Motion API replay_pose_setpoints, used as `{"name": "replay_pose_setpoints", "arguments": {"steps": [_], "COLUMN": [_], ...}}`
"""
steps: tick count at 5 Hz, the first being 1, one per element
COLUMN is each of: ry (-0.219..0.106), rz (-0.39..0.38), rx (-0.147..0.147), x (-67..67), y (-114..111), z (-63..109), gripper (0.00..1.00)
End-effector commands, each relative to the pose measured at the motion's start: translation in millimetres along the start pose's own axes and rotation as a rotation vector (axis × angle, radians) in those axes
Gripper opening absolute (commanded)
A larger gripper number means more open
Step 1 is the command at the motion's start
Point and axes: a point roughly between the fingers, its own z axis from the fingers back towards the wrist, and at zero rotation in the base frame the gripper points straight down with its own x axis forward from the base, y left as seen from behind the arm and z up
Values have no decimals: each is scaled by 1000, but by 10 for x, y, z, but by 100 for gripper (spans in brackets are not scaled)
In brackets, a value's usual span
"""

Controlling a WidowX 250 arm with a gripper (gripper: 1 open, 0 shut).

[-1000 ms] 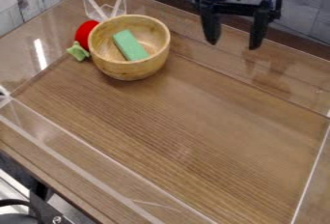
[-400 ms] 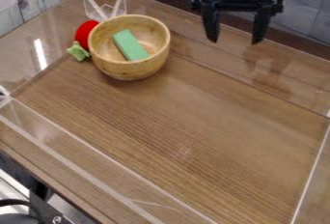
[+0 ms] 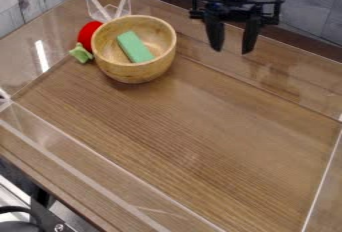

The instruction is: Put the green stick in the brown bowl

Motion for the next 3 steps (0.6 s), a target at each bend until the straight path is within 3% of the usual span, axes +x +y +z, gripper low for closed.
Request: {"name": "replay_pose_setpoints", "arguments": {"steps": [1,3], "ry": [-57,-67], "rz": [-127,-19], "rx": [-16,-18], "x": [169,190], "y": [-12,-109], "z": [141,232], "gripper": [100,100]}}
